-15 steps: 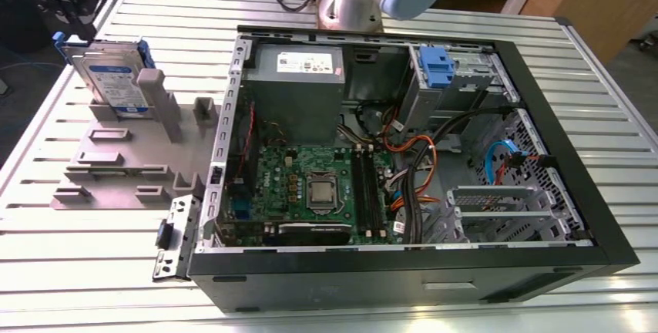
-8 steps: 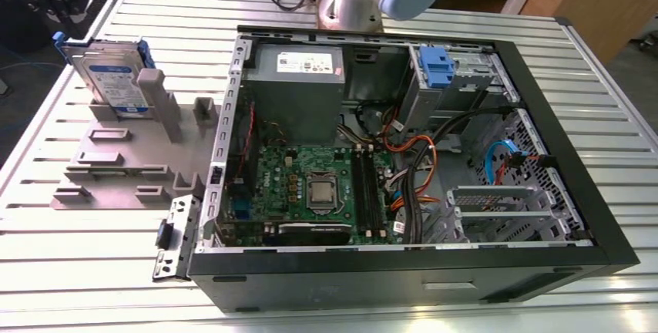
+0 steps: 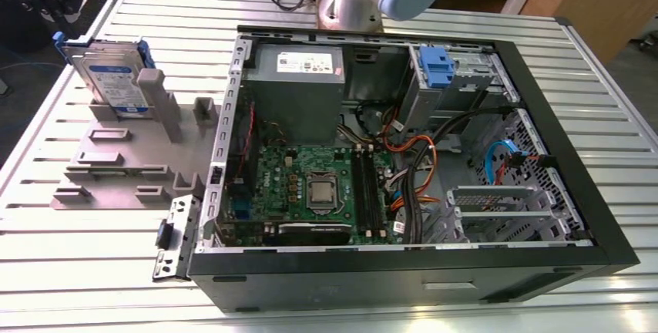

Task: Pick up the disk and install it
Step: 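Pick up the disk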

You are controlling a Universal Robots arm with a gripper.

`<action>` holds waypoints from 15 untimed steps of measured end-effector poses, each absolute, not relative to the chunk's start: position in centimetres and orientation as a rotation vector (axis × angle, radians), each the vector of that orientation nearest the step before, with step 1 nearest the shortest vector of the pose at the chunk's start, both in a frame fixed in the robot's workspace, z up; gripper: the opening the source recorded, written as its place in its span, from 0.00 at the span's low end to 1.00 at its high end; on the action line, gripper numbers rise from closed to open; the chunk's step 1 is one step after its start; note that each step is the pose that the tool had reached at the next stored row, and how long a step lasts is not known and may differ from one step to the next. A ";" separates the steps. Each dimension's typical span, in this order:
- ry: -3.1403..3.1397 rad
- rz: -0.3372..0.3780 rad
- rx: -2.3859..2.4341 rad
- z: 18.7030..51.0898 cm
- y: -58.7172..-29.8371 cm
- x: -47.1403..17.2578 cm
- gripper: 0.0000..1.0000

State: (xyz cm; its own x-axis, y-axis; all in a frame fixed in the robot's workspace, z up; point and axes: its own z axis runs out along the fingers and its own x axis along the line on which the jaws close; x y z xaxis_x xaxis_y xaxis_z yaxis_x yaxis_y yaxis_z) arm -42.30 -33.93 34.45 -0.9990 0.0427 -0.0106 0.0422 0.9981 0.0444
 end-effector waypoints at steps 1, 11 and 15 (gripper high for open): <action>3.129 0.069 0.066 34.5 -33.9 -42.3 0.11; 3.129 0.069 0.061 34.5 -33.9 -42.3 0.11; 3.129 0.069 0.041 34.5 -33.9 -42.3 0.11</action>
State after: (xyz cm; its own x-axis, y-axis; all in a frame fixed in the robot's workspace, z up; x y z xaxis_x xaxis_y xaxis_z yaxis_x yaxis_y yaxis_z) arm -42.31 -33.92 34.45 -0.9996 0.0267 -0.0106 0.0262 0.9987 0.0441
